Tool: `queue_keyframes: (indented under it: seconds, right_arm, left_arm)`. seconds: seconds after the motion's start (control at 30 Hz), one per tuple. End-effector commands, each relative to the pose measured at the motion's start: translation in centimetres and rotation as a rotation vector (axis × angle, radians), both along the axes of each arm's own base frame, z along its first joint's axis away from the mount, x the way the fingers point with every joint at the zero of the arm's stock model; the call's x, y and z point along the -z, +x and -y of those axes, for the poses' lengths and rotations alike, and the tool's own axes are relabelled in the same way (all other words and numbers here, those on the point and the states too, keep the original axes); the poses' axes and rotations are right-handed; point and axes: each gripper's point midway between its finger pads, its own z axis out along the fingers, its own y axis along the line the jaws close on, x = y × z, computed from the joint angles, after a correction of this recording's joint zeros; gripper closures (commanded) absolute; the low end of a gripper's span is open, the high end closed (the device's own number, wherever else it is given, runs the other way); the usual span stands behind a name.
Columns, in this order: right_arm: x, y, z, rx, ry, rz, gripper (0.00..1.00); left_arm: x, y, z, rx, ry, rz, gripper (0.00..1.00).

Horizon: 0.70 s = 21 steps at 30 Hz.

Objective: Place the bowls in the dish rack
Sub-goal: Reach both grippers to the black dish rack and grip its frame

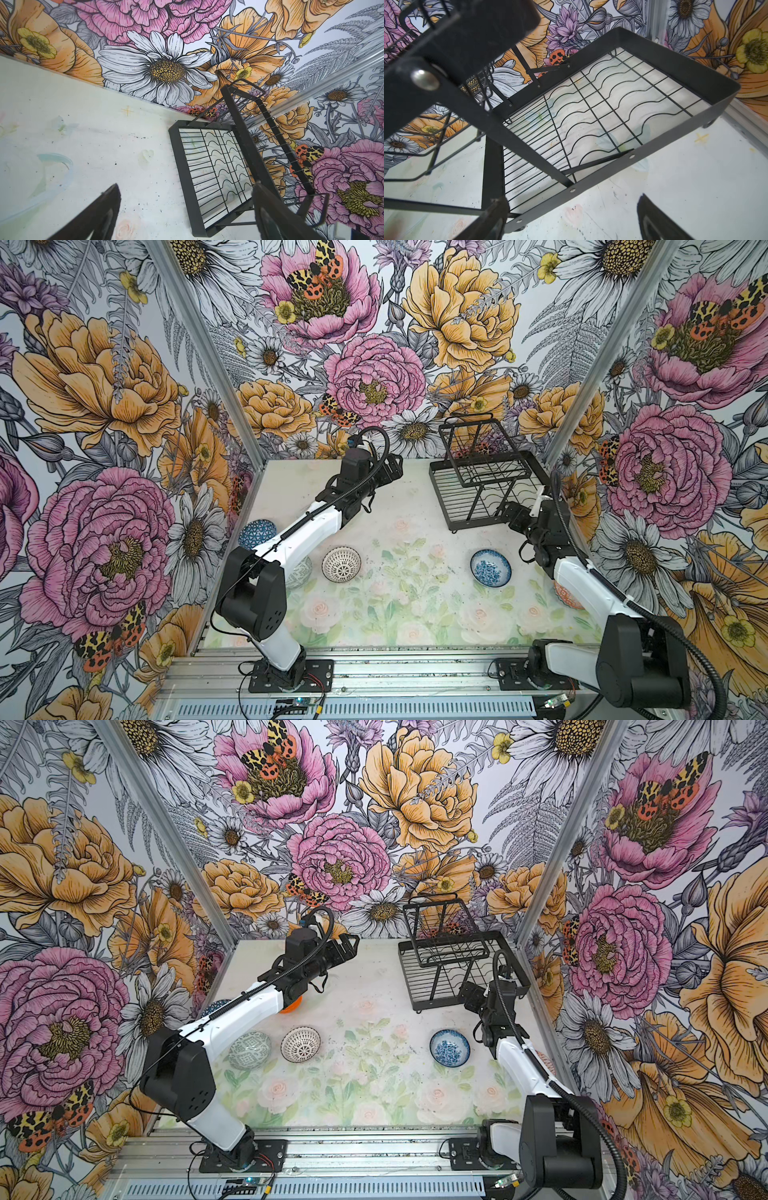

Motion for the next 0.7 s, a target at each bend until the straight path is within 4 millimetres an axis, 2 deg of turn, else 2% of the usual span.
queue_keyframes:
  seconds: [0.0,0.17,0.43,0.53,0.67]
  right_arm:
    - [-2.0,2.6,-0.8,-0.06,-0.029,0.09,0.06]
    - [-1.6,4.8,-1.3,-0.082,-0.053,0.111,0.13]
    - [-2.0,6.9,-2.5,-0.113,-0.074,0.157,0.24]
    - [-1.8,7.5,-2.7,-0.109,-0.068,0.161,0.35]
    - [-1.6,7.9,-3.7,-0.126,-0.053,0.168,0.52]
  left_arm:
    - [0.1,-0.3,0.9,0.016,-0.051,-0.037,0.01]
    - [-0.2,-0.4,0.9,0.024,-0.035,-0.045,0.01]
    - [-0.2,-0.4,0.4,0.033,0.077,-0.008,0.01]
    - [0.2,-0.1,0.5,0.087,0.194,0.026,0.01]
    - [-0.3,0.9,-1.1,0.071,0.218,0.06,0.01]
